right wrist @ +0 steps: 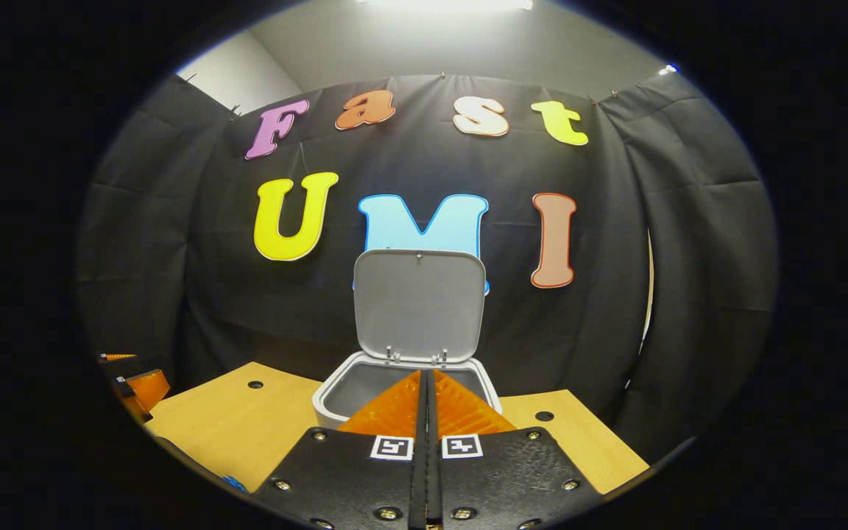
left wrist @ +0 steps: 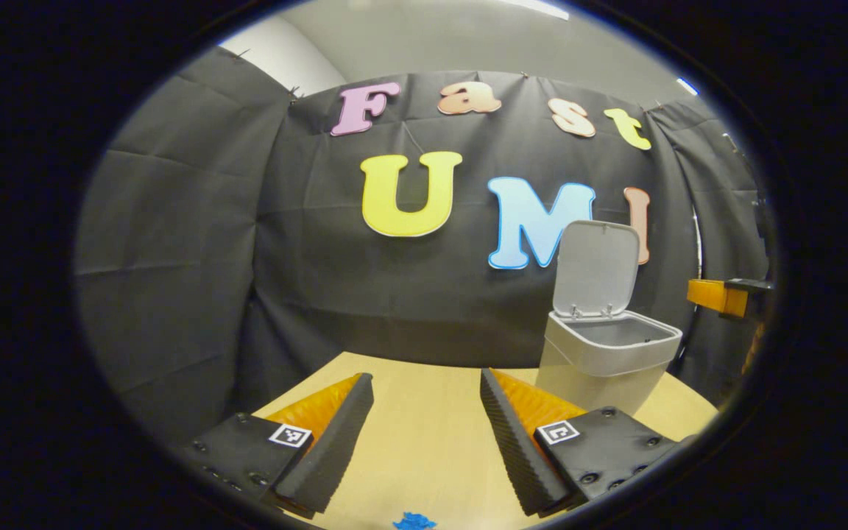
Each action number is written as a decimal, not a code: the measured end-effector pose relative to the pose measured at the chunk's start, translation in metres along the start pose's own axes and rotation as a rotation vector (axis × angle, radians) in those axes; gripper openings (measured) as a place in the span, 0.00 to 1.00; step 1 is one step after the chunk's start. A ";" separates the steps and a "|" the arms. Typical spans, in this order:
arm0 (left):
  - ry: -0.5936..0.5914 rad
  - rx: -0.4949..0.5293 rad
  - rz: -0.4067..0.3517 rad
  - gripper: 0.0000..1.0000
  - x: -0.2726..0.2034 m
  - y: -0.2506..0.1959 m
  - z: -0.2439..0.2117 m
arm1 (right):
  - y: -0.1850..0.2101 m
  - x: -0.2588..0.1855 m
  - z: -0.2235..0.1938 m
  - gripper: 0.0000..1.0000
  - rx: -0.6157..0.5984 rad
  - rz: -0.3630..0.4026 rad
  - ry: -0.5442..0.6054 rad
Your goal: Press the lid of the desktop garbage bin to open it, pick up the crumpled paper on the desktop and throw it into the bin, then pick up the pop can on the desktop and drop it into the bin, and finally close the garbage bin lid.
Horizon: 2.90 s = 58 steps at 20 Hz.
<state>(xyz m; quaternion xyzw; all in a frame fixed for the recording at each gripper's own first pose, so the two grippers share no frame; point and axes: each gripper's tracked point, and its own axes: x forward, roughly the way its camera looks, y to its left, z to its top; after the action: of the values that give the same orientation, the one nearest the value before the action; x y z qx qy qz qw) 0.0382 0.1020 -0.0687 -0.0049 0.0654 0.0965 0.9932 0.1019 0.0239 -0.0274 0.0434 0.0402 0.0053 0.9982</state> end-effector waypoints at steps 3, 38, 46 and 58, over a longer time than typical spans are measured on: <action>0.014 0.000 0.004 0.96 0.000 0.004 -0.007 | -0.001 -0.004 -0.004 0.01 0.016 0.001 0.015; 0.611 0.064 -0.037 0.96 -0.033 0.017 -0.286 | 0.030 -0.032 -0.022 0.87 -0.026 0.063 0.034; 0.720 0.047 -0.050 0.90 -0.030 0.019 -0.331 | 0.013 -0.039 -0.021 0.87 -0.044 0.016 0.039; 0.703 0.108 -0.038 0.27 -0.026 0.022 -0.334 | 0.009 -0.034 -0.022 0.87 -0.029 0.010 0.036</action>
<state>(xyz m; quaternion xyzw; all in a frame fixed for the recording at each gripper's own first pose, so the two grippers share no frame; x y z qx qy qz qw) -0.0343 0.1107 -0.3959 0.0132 0.4082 0.0666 0.9103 0.0658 0.0344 -0.0455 0.0288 0.0581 0.0116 0.9978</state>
